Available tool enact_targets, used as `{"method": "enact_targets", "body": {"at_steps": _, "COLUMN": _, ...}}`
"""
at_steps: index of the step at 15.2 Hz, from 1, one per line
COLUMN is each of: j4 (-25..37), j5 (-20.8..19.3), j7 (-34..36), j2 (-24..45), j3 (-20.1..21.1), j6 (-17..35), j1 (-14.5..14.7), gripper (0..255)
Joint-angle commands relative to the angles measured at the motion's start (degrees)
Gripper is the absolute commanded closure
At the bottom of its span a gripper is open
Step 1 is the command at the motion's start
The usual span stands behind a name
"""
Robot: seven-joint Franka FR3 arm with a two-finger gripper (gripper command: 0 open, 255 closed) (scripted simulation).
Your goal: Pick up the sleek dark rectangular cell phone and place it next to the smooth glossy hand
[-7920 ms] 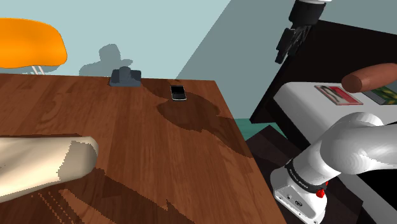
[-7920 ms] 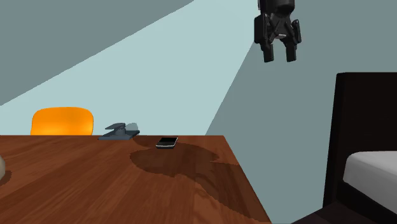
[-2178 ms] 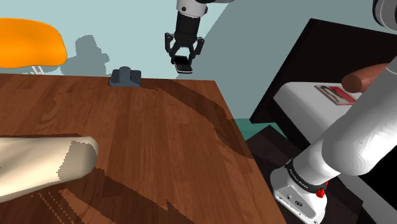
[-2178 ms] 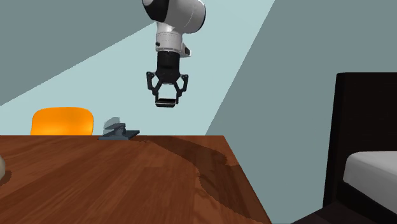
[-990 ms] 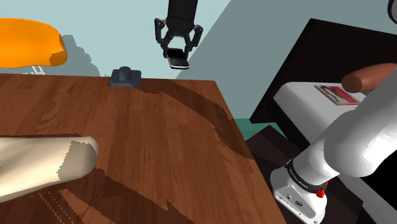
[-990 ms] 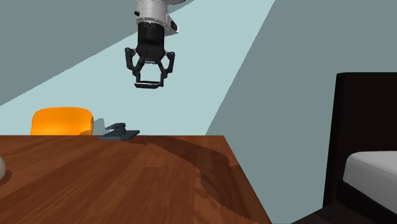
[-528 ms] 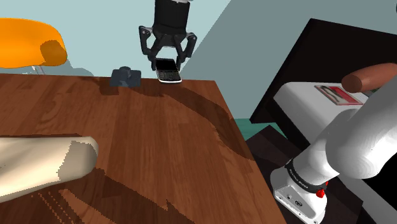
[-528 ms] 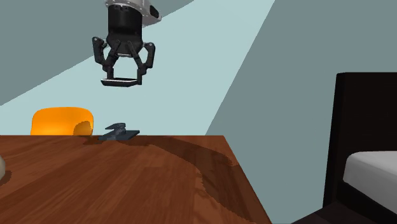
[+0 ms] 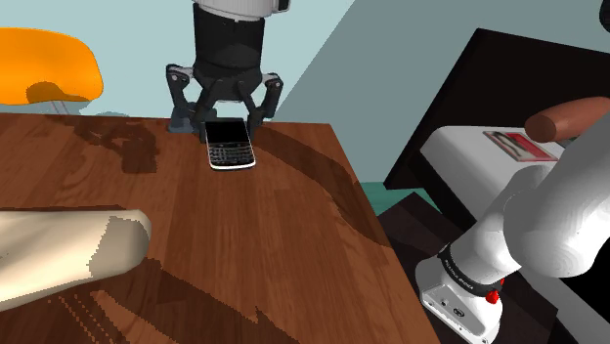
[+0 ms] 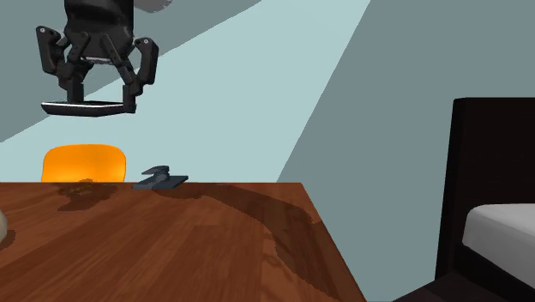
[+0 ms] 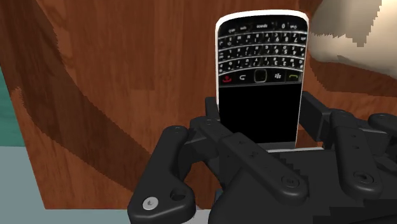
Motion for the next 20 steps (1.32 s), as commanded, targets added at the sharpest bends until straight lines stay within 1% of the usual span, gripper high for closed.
{"method": "enact_targets", "body": {"at_steps": 1, "j4": 0.7, "j5": -0.5, "j7": 2.7, "j2": 0.7, "j3": 1.2, "j6": 0.0, "j1": 1.3, "gripper": 255}}
{"method": "enact_targets", "body": {"at_steps": 4, "j4": 2.8, "j5": -2.1, "j7": 8.1, "j2": 2.8, "j3": 3.5, "j6": -0.1, "j1": 4.0, "gripper": 255}}
{"method": "enact_targets", "body": {"at_steps": 20, "j4": -7.4, "j5": -3.4, "j7": 8.6, "j2": 5.0, "j3": 3.4, "j6": 11.8, "j1": 4.2, "gripper": 255}}
